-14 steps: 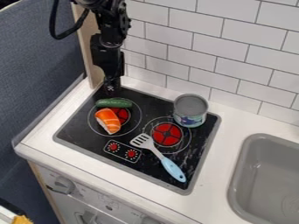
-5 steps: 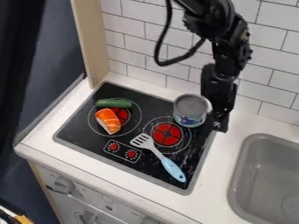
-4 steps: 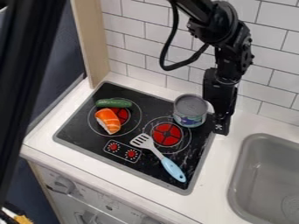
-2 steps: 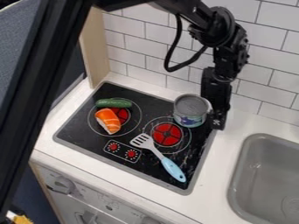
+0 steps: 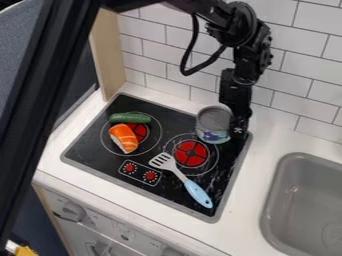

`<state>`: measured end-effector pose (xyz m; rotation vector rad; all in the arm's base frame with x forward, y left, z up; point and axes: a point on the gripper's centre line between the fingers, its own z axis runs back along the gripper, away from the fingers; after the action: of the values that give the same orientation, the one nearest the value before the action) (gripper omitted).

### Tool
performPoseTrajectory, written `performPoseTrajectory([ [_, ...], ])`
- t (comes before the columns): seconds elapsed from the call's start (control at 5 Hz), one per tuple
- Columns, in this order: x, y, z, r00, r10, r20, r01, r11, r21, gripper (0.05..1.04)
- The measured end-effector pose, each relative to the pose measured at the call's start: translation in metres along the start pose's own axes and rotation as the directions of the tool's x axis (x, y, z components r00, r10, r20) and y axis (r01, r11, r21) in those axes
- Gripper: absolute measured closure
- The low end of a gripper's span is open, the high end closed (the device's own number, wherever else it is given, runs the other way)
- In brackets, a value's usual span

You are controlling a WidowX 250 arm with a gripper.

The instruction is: Put the can on the left burner

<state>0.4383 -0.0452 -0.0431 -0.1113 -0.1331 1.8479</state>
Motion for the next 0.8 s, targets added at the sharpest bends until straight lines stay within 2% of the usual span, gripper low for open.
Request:
performPoseTrajectory([
  [0.4,0.032,0.018,-0.016,0.997,0.051,0.063,-0.054,0.997,0.057,0.082],
  [0.8,0.067,0.015,-0.001,0.988,0.129,0.082,-0.131,0.991,0.02,0.083],
])
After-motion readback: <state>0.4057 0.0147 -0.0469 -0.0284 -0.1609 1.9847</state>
